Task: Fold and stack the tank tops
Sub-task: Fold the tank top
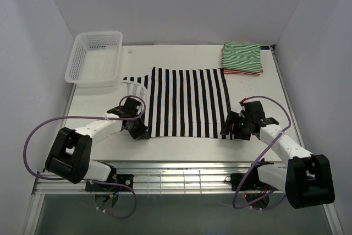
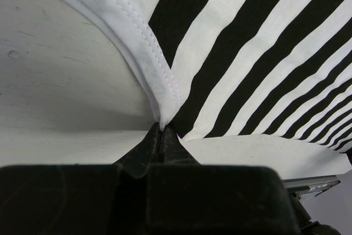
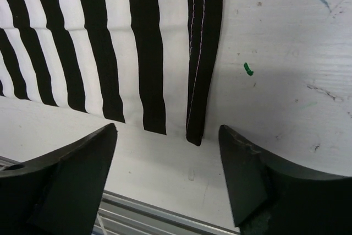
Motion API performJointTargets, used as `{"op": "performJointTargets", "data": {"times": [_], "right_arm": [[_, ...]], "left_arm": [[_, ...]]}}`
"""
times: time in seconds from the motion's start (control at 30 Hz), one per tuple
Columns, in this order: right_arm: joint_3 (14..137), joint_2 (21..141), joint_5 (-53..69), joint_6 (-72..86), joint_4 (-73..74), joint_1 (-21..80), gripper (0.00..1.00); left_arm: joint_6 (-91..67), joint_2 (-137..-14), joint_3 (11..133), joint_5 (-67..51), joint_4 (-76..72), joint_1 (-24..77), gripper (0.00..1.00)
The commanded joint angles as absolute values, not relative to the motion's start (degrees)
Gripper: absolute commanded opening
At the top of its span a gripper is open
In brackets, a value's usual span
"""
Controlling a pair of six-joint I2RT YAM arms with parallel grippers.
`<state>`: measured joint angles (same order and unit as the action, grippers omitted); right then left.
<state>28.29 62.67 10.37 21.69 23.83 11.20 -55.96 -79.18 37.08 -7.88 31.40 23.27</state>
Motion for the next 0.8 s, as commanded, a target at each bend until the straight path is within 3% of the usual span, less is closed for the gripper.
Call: {"op": "performJointTargets", "data": {"times": [0.0, 0.03, 0.07, 0.17, 0.33, 0.47, 0.77], "right_arm": [[26.7, 65.4, 13.3, 22.9, 22.5, 10.9, 0.77], [26.6, 65.8, 13.2, 22.9, 22.2, 11.0, 0.74], [26.6, 66.4, 12.5, 22.9, 22.1, 11.0, 0.61], [26.9, 66.4, 11.5, 23.0, 22.8, 11.0, 0.43], [27.7, 66.2, 9.1, 22.7, 26.2, 11.0, 0.34], [27.6, 65.8, 8.7, 22.4, 27.2, 11.0, 0.10], [34.2, 65.1, 10.5, 20.8, 31.1, 11.0, 0.08]], "left_arm": [[-55.5, -77.4, 36.9, -6.1, 32.0, 23.4, 0.00], [-55.5, -77.4, 36.9, -6.2, 32.0, 23.4, 0.00], [-55.5, -77.3, 37.0, -6.1, 32.0, 23.4, 0.00], [-55.7, -77.2, 37.0, -5.8, 32.0, 23.4, 0.00], [-56.2, -76.8, 37.0, -5.8, 32.1, 23.4, 0.00], [-56.2, -76.2, 37.1, -6.0, 32.3, 23.4, 0.00], [-55.6, -74.3, 40.1, -7.1, 33.4, 23.4, 0.00]]}}
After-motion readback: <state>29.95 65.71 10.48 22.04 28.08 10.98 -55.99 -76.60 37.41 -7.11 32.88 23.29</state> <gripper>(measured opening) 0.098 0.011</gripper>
